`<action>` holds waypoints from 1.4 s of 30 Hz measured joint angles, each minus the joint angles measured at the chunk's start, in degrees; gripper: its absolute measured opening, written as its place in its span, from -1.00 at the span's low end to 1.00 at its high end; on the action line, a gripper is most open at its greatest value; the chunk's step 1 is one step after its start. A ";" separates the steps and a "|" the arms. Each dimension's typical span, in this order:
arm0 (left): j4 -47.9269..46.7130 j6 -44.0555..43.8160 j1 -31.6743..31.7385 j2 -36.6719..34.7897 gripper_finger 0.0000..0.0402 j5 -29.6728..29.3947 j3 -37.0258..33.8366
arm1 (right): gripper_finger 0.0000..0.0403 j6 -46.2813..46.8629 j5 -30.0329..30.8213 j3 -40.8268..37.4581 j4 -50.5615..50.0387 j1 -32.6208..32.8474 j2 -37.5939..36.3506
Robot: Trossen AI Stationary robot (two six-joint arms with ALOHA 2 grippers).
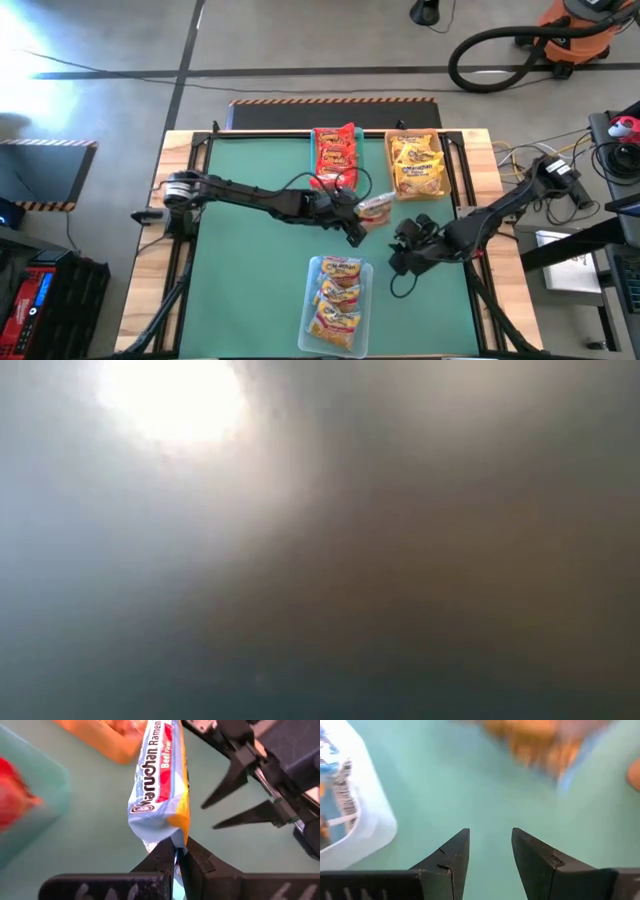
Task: Sort Maruchan noodles
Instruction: Put the blue noodle pack into the transparent bin
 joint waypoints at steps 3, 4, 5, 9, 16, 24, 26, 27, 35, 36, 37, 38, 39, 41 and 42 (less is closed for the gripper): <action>-4.76 0.61 0.02 -3.27 -1.00 -1.26 0.00 | -0.31 0.63 -0.11 -0.04 -0.03 1.32 -0.62; -6.47 0.60 -0.07 -4.43 -1.00 -1.30 0.00 | -0.31 0.79 -0.14 -0.04 -0.13 1.71 -0.62; -7.91 0.55 -0.39 -5.74 -1.00 -1.43 0.00 | -0.31 1.03 -0.16 -0.04 -0.17 2.07 -0.57; -14.45 -1.00 -3.39 -11.16 -1.00 -0.64 0.04 | -0.31 1.85 -0.16 -0.24 -0.25 3.18 0.49; -18.77 -2.48 -13.83 -18.98 -1.00 2.87 -0.02 | -0.31 1.74 -0.25 -0.48 -0.13 3.42 1.69; -19.35 -4.38 -24.72 -19.26 -1.00 2.65 -0.08 | -0.31 -0.21 -0.12 -0.49 -0.01 3.42 1.68; -18.03 -5.32 -25.84 -17.77 -1.00 2.71 -0.09 | -0.31 -0.30 -0.07 -0.49 0.06 3.42 1.68; -16.85 -5.40 -26.24 -17.02 -1.00 2.91 -0.13 | -0.31 -0.29 -0.07 -0.48 0.10 3.42 1.68; -9.18 -4.93 -26.69 -12.33 -1.00 11.08 -0.15 | -0.31 0.71 -0.33 -0.50 0.45 3.42 1.66; -9.32 -4.90 -26.79 -11.86 -1.00 11.88 -0.15 | -0.31 1.07 -0.49 -0.50 0.54 3.44 1.64; -9.38 -4.76 -26.93 -11.40 -1.00 12.39 -0.23 | -0.31 1.56 -0.54 -0.50 0.69 3.44 1.64; -9.41 -4.39 -27.00 -10.89 -1.00 12.44 -0.31 | -0.31 1.79 -0.55 -0.50 0.88 3.44 1.64; -9.40 -3.74 -27.20 -10.43 -1.00 12.47 -0.37 | -0.31 1.79 -0.57 -0.50 1.44 3.44 1.64; -9.31 -2.28 -27.34 -9.06 -1.00 12.48 -0.39 | -0.31 1.76 -0.53 -0.50 2.47 3.44 1.61; -9.32 -1.59 -27.45 -8.34 -1.00 12.48 -0.39 | -0.31 1.55 -0.53 -0.50 2.86 3.44 1.61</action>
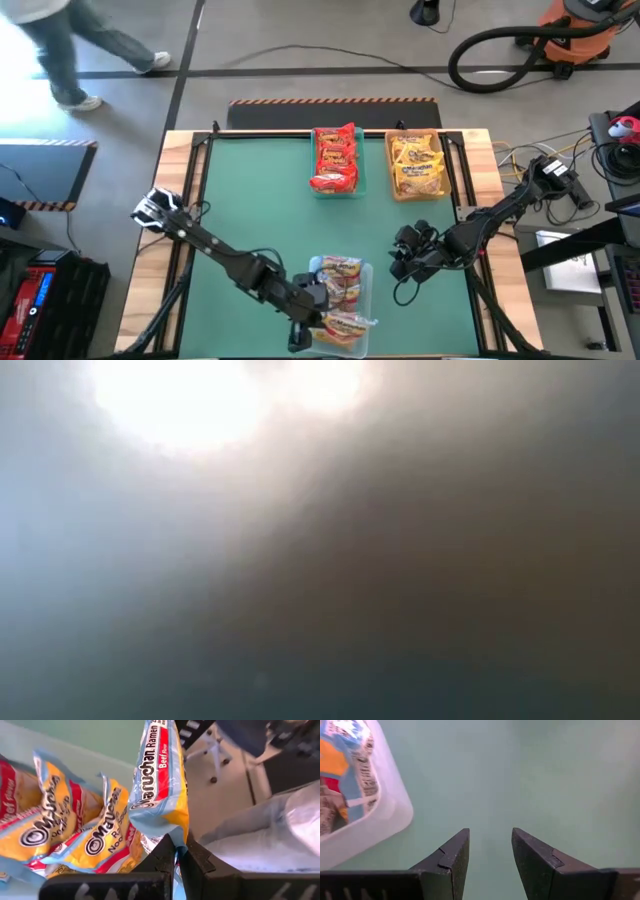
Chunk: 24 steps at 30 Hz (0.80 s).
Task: Sort Maruchan noodles
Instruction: Put the blue noodle pack into the transparent bin
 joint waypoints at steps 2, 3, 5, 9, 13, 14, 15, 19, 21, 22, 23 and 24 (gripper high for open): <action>0.15 0.35 -0.22 1.92 -1.00 0.20 0.00 | -0.31 -0.38 0.00 -0.02 0.67 0.00 0.00; 0.41 0.23 -0.36 3.06 -1.00 0.72 0.00 | -0.31 -0.38 0.00 -0.02 0.62 0.00 0.00; 1.92 -0.40 -0.59 5.33 -1.00 3.02 -0.04 | -0.32 -0.38 -0.01 -0.02 0.60 0.00 0.00; 3.72 -2.60 -0.87 9.27 -1.00 4.57 0.79 | -0.34 -1.44 0.00 -0.02 0.59 0.00 0.00; 3.75 -4.96 -0.71 11.82 -0.99 4.28 3.05 | -0.34 -2.65 0.00 -0.02 0.58 0.00 0.00; 3.65 -5.06 -0.64 12.02 -0.97 4.25 3.52 | -0.34 -2.81 -0.02 -0.02 0.60 0.00 0.00; 3.39 -5.25 -0.61 12.07 -0.94 4.16 3.94 | -0.35 -2.85 -0.02 -0.02 0.56 0.00 0.00; -0.49 -8.05 -0.44 11.67 -0.78 4.00 4.46 | -0.36 -3.71 -0.02 -0.02 0.45 0.00 0.00; -1.87 -9.29 -0.44 11.38 -0.68 4.00 4.44 | -0.35 -4.38 -0.04 -0.02 0.46 0.00 0.00; -2.75 -9.56 -0.44 11.04 -0.63 4.00 4.44 | -0.35 -4.83 -0.06 -0.02 0.43 0.00 0.00; -3.54 -9.64 -0.44 10.64 -0.58 4.00 4.44 | -0.35 -4.98 -0.07 -0.02 0.38 0.00 0.00; -4.30 -9.60 -0.44 10.19 -0.54 4.00 4.44 | -0.35 -5.15 -0.09 -0.02 0.32 0.00 0.00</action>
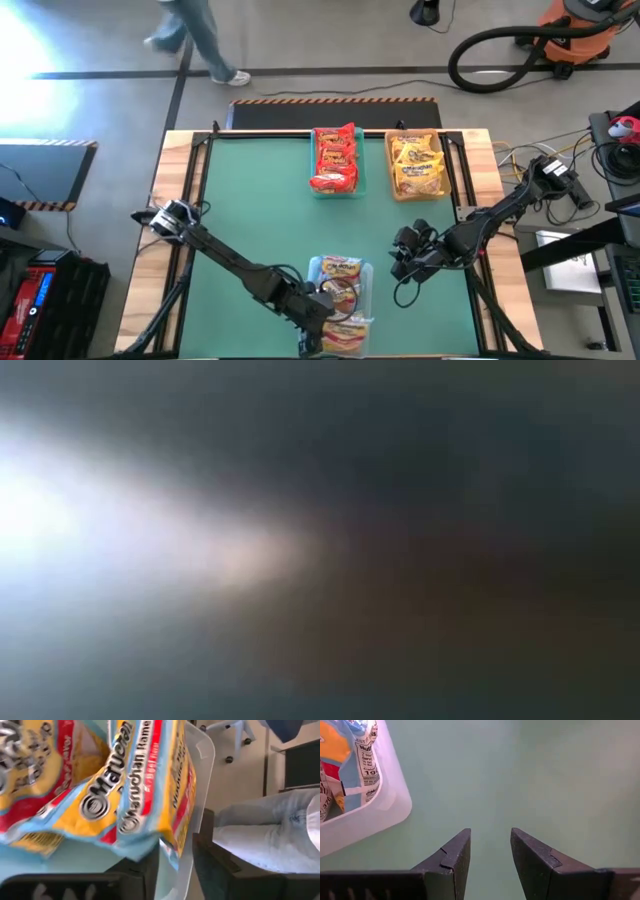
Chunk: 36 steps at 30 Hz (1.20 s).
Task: Sort Maruchan noodles
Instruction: Put the blue noodle pack into the transparent bin, then return to Home Position
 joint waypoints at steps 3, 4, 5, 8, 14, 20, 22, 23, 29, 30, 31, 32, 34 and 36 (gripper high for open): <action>-2.83 0.68 0.11 -1.31 -0.42 -0.64 0.00 | -0.35 -0.31 -0.73 0.00 0.02 -0.02 0.00; -3.81 0.94 0.11 -1.66 -0.39 -1.55 0.00 | -0.36 -0.89 -1.57 0.00 -0.01 -0.02 -0.08; -4.66 1.21 0.11 -2.14 -0.38 -2.95 -0.01 | -0.36 -1.76 -2.61 0.00 -0.10 -0.02 -0.17; -7.57 1.57 -0.21 -3.89 -0.36 -8.84 -0.03 | -0.35 -6.04 -4.77 0.00 -0.35 -0.02 -0.75; -17.17 1.14 -1.20 -7.75 -0.40 -21.02 -0.04 | -0.37 -13.98 -5.44 0.00 -0.44 -0.74 -4.83; -27.50 8.22 1.61 -12.97 -0.41 -25.73 -1.94 | -0.38 -19.88 -2.14 -1.18 -0.48 -6.15 -12.03; -27.84 10.29 2.86 -16.76 -0.41 -26.93 -5.73 | -0.39 -21.32 -0.96 -2.02 -0.50 -9.82 -15.01; -27.65 10.90 3.46 -18.82 -0.41 -27.25 -8.09 | -0.39 -21.86 -0.85 -2.43 -0.44 -11.80 -16.53; -16.59 11.61 7.78 -32.22 -0.41 -27.84 -26.58 | -0.39 -24.55 -0.70 -5.93 1.15 -21.98 -27.05; -14.22 11.67 8.53 -34.48 -0.41 -27.86 -29.75 | -0.39 -25.08 -0.50 -6.71 2.35 -23.31 -28.69; -12.09 12.01 9.40 -36.77 -0.41 -27.88 -32.67 | -0.39 -25.72 0.15 -7.58 4.05 -24.49 -30.41; -10.13 12.47 10.29 -38.97 -0.41 -27.93 -35.45 | -0.39 -26.03 0.83 -8.60 5.54 -25.50 -32.15; -6.49 13.70 12.12 -43.37 -0.41 -27.93 -40.53 | -0.39 -26.18 1.63 -10.67 8.30 -27.48 -35.33; -3.94 15.49 14.14 -47.59 -0.41 -27.93 -44.70 | -0.39 -25.94 1.88 -12.65 11.81 -29.01 -38.15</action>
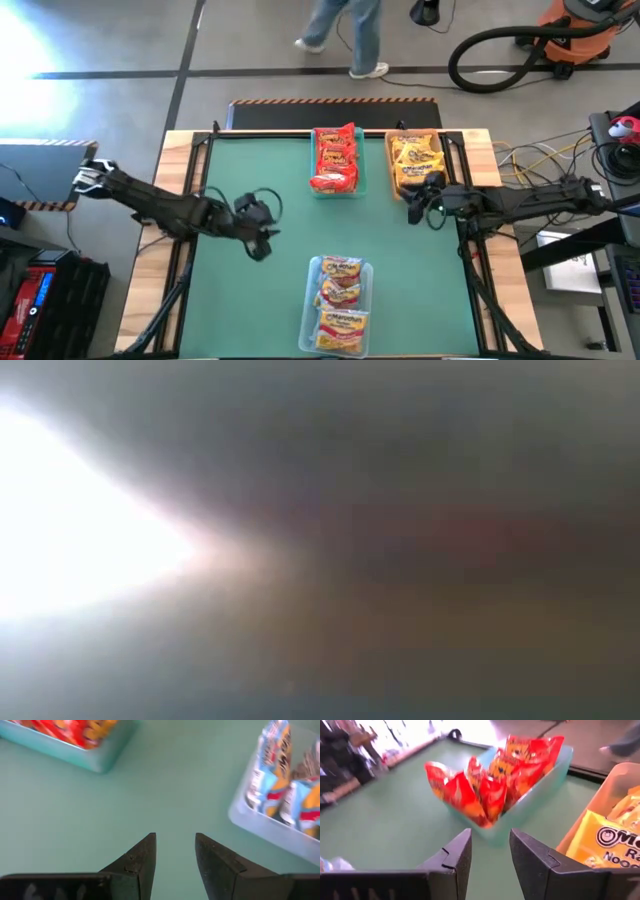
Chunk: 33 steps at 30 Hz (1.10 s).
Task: Sort Maruchan noodles
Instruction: Return to Home Position
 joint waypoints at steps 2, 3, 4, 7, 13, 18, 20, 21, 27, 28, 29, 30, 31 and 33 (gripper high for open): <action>2.34 2.45 1.92 -3.78 -0.41 0.00 -3.33 | -0.40 0.16 0.43 -2.19 3.42 -0.74 -2.10; 2.98 3.64 2.83 -5.46 -0.41 0.00 -4.71 | -0.41 0.17 0.98 -3.29 5.42 -0.96 -2.93; 3.69 4.75 3.65 -6.87 -0.41 0.01 -5.86 | -0.42 0.15 2.08 -4.36 7.10 -1.08 -3.71; 4.90 7.28 5.57 -10.34 -0.41 0.03 -8.49 | -0.44 0.52 5.79 -7.24 9.02 -1.17 -5.73; 6.12 10.80 9.31 -14.65 -0.41 -0.41 -10.81 | -0.48 6.26 7.87 -12.50 9.19 -1.17 -10.08; 5.99 14.47 13.49 -17.70 -0.41 -0.67 -10.66 | -0.48 11.15 7.69 -17.16 9.86 -1.15 -13.19; 5.99 15.76 15.28 -19.30 -0.41 -0.69 -10.26 | -0.49 11.88 7.60 -18.79 11.69 -1.15 -14.13; 6.04 16.81 16.12 -20.20 -0.41 -0.73 -10.18 | -0.49 11.81 7.44 -19.54 12.79 -1.15 -14.53; 3.01 19.18 22.96 -27.30 -0.41 -0.45 -12.49 | -0.49 9.61 7.34 -23.09 20.45 -1.15 -15.21; 2.87 18.88 24.02 -28.68 -0.41 -0.14 -13.14 | -0.49 9.32 7.34 -23.09 20.62 -1.15 -15.20; 2.87 18.71 25.09 -30.15 -0.41 0.48 -13.87 | -0.49 9.17 7.31 -23.09 20.67 -1.15 -15.20; 3.00 18.59 26.00 -31.56 -0.41 1.63 -14.60 | -0.49 9.10 7.32 -23.09 20.63 -1.15 -15.20; 3.20 18.38 26.77 -32.89 -0.41 2.57 -15.29 | -0.49 9.10 7.33 -23.09 20.65 -1.15 -15.20; 3.31 17.31 27.92 -35.34 -0.41 3.83 -16.52 | -0.49 9.54 7.70 -23.09 20.62 -1.15 -15.15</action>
